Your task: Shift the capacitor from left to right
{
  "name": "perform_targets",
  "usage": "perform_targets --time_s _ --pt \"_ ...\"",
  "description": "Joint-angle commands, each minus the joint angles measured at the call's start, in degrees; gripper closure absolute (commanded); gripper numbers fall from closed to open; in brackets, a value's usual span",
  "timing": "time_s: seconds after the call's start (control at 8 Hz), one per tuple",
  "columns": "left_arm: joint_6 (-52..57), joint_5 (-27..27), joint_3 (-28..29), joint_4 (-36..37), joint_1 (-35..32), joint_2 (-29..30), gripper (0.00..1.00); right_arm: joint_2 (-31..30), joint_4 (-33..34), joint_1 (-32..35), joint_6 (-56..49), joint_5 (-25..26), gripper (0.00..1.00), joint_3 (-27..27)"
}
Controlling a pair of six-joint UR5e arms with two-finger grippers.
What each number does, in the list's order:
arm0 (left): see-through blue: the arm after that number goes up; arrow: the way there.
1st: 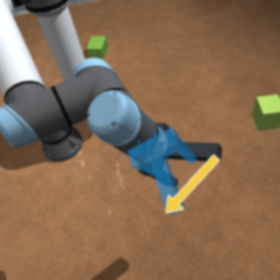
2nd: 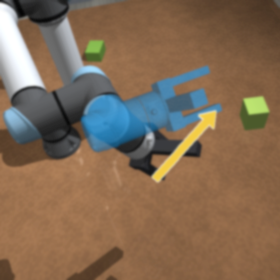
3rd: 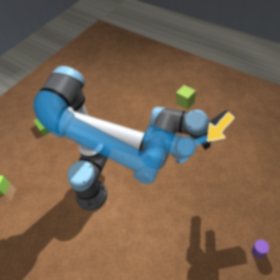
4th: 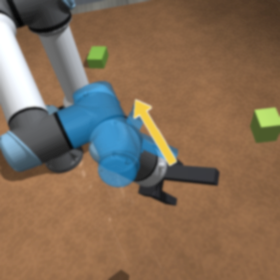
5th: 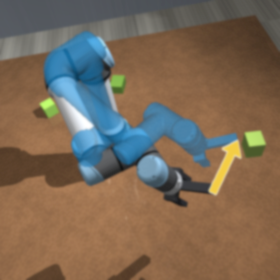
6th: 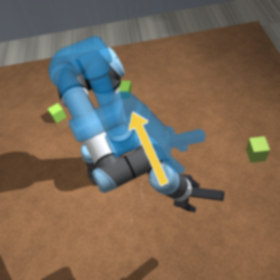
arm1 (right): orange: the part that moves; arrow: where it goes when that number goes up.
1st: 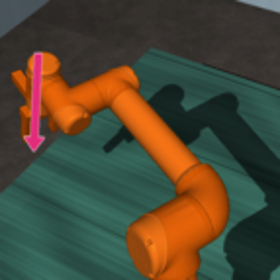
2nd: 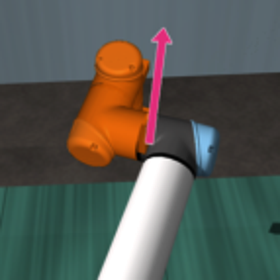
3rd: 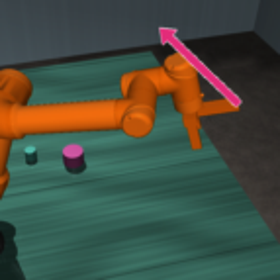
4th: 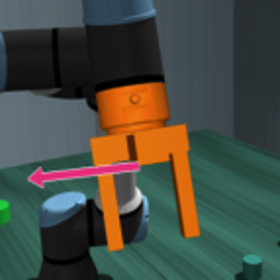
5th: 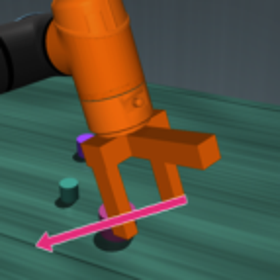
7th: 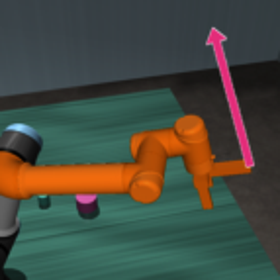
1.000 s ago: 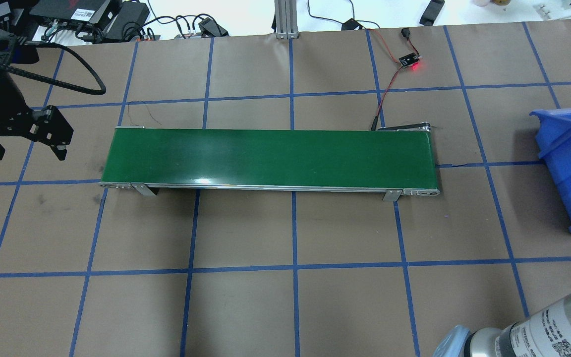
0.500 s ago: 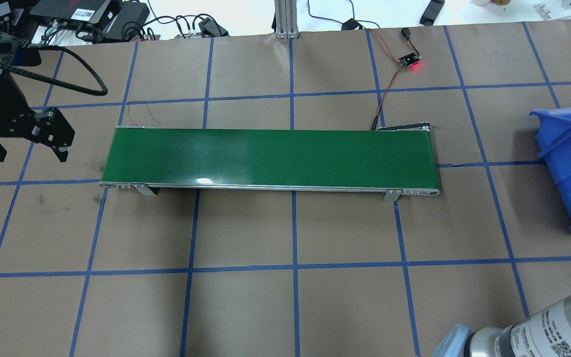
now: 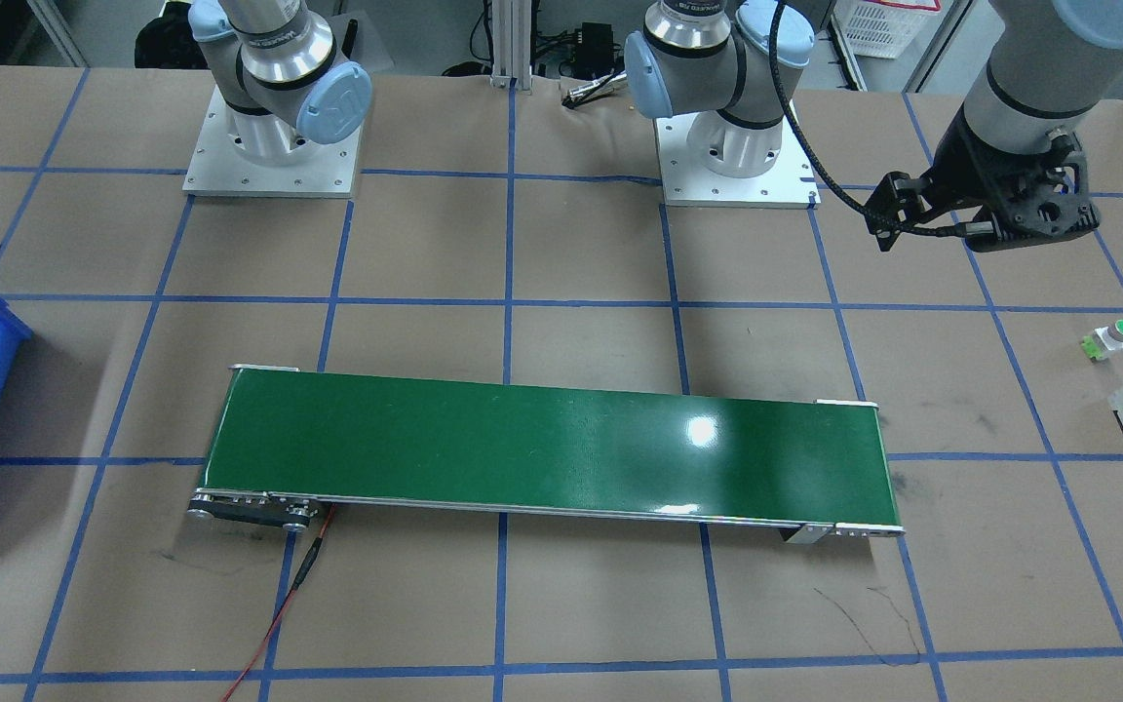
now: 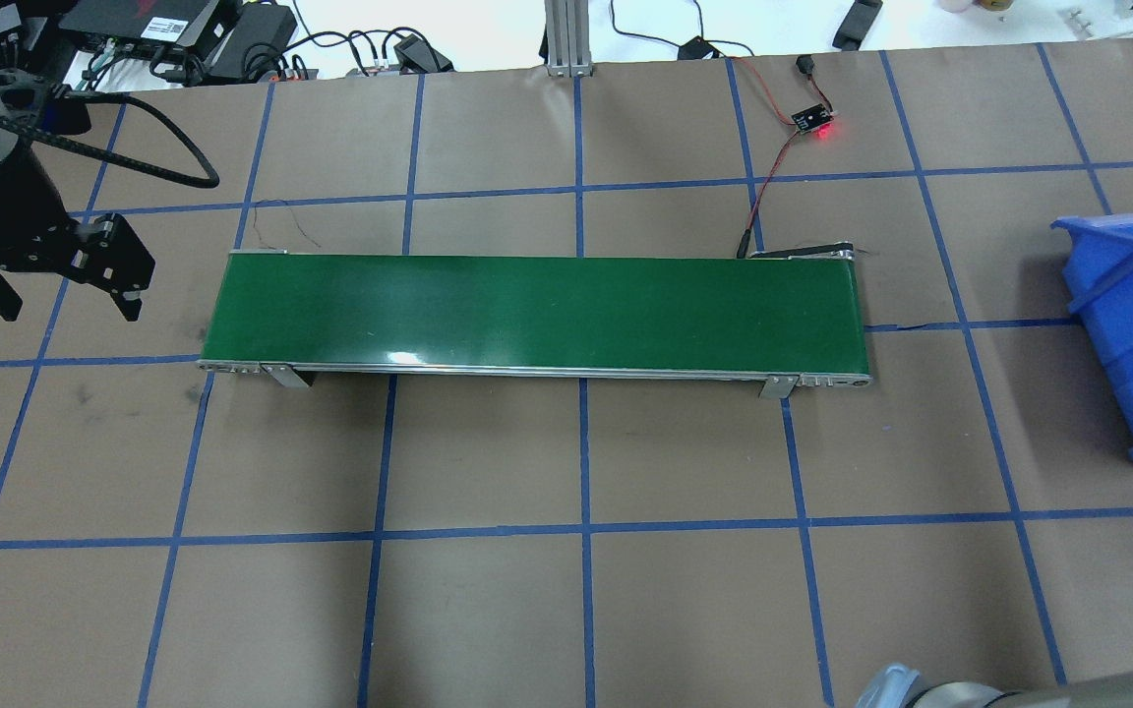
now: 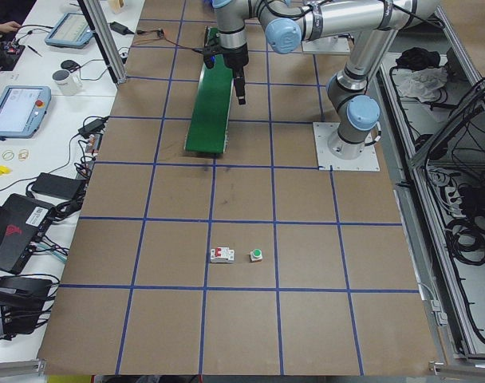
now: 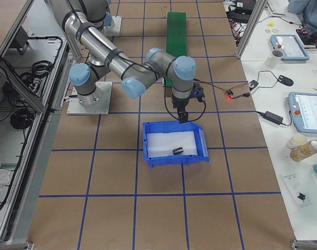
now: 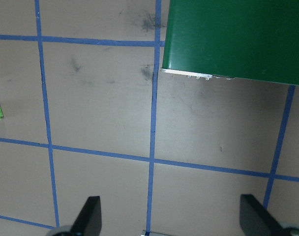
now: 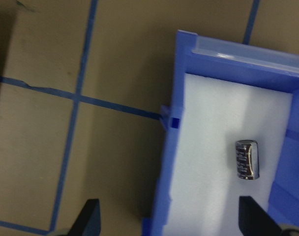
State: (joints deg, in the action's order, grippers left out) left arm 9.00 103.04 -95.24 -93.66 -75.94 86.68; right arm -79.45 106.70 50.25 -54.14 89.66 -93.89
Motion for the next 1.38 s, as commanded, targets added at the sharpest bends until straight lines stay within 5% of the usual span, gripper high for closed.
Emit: perform_targets --time_s 0.0,0.62,1.25 --pt "-0.30 -0.03 -0.03 0.06 0.00 0.16 0.00 -10.69 -11.30 11.75 17.66 0.07 0.00 0.64" --pt "-6.54 -4.60 -0.03 1.37 -0.08 1.13 0.00 -13.53 -17.66 39.10 51.71 2.54 0.00 1.69" --pt "-6.37 -4.87 0.05 1.55 -0.09 1.21 0.00 -13.53 -17.93 41.42 52.82 3.32 0.00 2.22"
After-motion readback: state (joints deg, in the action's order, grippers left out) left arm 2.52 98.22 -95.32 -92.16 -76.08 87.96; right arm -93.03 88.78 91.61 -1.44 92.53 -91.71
